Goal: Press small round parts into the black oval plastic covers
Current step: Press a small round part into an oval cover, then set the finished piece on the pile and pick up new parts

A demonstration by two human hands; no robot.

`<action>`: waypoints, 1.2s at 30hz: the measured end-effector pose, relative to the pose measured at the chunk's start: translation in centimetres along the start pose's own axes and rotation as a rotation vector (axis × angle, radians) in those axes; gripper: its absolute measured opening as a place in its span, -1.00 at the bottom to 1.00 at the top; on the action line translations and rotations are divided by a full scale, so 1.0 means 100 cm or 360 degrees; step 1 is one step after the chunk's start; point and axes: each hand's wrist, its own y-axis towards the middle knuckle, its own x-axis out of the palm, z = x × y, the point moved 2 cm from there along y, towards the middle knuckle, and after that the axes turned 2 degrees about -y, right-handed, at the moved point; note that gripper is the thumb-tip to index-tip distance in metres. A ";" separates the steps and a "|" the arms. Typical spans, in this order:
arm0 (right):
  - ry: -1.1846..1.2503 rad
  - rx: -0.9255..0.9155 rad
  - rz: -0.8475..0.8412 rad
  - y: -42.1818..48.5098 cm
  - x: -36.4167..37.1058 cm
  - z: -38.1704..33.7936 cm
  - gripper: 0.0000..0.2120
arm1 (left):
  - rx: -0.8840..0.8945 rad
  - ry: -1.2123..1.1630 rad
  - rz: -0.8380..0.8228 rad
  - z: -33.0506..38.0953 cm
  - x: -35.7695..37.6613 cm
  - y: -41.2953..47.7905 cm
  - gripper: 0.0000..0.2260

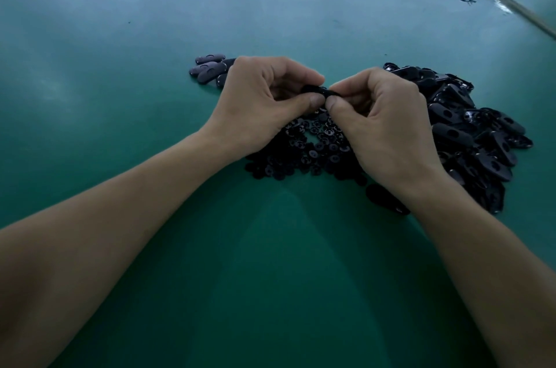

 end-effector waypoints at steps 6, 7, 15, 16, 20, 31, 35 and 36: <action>0.0014 -0.0050 0.0016 0.000 -0.003 0.000 -0.84 | 0.0032 0.0047 0.0046 0.002 -0.001 -0.001 -0.78; 0.0022 -0.0052 0.0012 0.000 -0.003 0.000 -0.84 | 0.0032 0.0051 0.0054 0.002 -0.001 -0.002 -0.78; -0.0104 -0.0007 0.0144 0.001 -0.004 0.003 -0.82 | 0.0055 0.0102 0.0197 -0.001 -0.004 -0.001 -0.84; -0.0196 -0.0005 0.0201 0.001 -0.007 0.004 -0.78 | 0.0064 0.0139 0.0274 -0.002 -0.006 0.001 -0.85; -0.0681 0.0036 0.0274 0.001 -0.017 0.006 -0.65 | -0.0098 0.0273 0.0554 -0.012 -0.027 0.010 -0.88; -0.1252 0.0201 -0.0112 0.000 -0.011 0.018 -0.61 | -0.0325 0.0910 0.0696 -0.024 -0.055 0.019 -0.83; -0.1249 0.0197 -0.0112 0.000 -0.012 0.020 -0.67 | -0.0307 0.1087 0.0655 -0.027 -0.054 0.019 -0.81; -0.1242 0.0191 -0.0107 0.000 -0.012 0.020 -0.69 | -0.0298 0.1119 0.0643 -0.028 -0.054 0.019 -0.80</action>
